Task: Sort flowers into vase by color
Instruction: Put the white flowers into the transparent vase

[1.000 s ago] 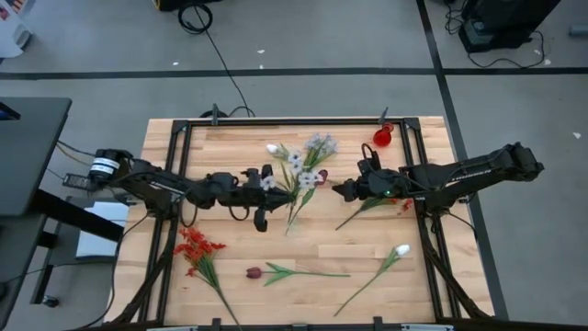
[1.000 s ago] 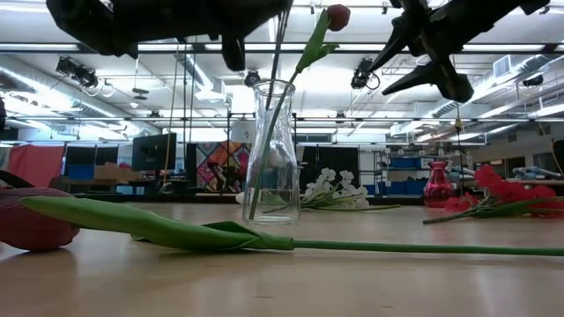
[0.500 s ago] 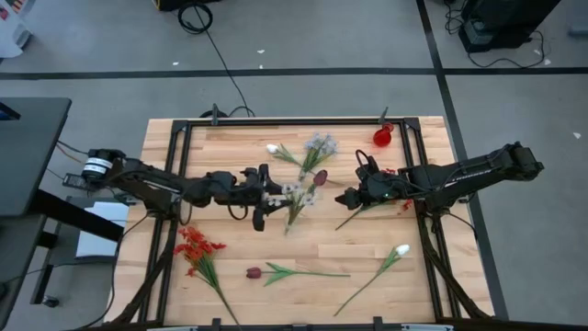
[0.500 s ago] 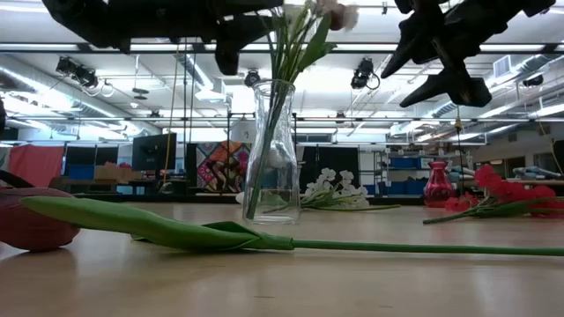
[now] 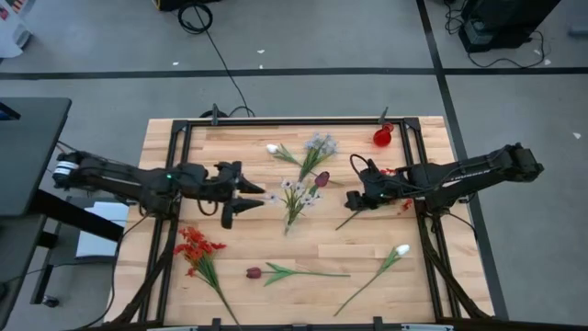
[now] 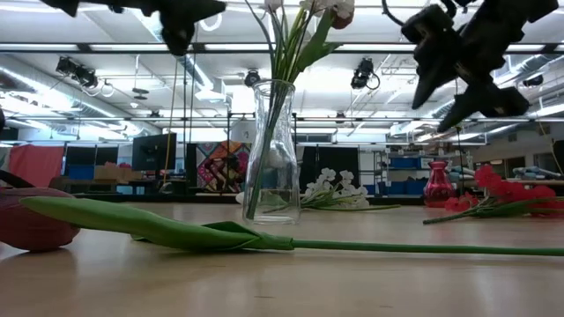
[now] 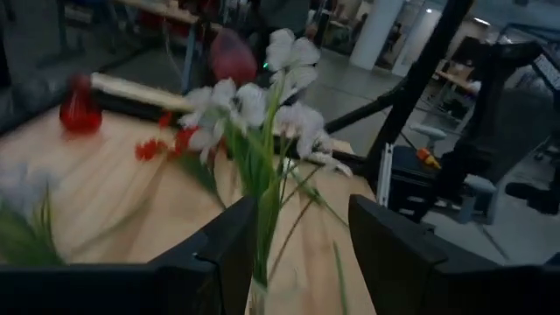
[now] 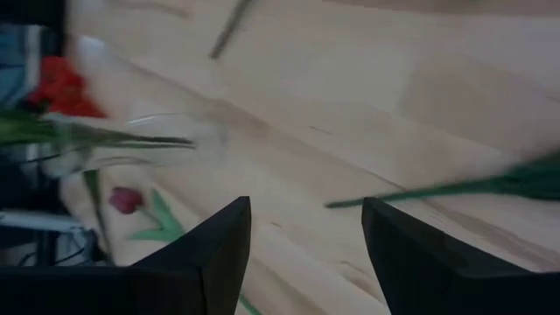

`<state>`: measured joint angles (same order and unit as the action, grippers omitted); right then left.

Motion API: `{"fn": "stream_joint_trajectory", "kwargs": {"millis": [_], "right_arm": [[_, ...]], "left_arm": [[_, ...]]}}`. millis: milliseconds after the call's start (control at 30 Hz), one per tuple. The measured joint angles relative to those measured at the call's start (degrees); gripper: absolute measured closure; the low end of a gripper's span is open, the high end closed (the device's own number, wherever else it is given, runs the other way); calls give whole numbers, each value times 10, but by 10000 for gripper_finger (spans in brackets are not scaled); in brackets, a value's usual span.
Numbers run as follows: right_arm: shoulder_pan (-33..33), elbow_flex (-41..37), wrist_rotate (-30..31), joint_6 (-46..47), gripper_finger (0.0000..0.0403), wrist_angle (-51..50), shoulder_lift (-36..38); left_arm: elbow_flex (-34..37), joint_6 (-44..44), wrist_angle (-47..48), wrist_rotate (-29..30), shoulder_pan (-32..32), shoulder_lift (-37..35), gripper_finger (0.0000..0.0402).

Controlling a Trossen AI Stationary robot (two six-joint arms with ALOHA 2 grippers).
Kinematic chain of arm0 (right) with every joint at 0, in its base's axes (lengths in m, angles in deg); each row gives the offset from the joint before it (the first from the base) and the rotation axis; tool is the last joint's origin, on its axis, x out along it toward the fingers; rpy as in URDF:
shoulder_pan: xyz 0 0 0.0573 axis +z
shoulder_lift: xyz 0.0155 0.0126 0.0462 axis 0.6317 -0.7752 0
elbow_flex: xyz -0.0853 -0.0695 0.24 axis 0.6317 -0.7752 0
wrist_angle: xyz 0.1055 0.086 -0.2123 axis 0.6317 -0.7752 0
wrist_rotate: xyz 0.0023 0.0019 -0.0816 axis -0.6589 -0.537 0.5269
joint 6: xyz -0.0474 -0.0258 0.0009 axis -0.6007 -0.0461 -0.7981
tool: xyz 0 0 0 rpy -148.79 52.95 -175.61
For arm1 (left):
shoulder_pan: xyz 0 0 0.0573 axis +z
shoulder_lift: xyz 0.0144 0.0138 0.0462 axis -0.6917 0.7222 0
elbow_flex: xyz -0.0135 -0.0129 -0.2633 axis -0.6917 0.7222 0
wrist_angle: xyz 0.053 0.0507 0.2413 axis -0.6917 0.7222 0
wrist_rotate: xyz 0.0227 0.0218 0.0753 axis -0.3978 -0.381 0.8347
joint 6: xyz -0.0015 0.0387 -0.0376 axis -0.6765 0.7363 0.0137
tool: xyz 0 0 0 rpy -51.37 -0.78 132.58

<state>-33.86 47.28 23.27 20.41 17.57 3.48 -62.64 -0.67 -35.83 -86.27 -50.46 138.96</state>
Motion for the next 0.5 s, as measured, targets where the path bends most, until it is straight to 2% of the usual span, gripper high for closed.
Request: {"fn": "stream_joint_trajectory", "kwargs": {"millis": [200,500], "right_arm": [[0,0,35,85,177,-17,-21],[-14,0,27,164,177,-4,-87]], "left_arm": [[0,-72,142,32,1,-37,216],[0,-92,232,53,11,-37,216]]}}
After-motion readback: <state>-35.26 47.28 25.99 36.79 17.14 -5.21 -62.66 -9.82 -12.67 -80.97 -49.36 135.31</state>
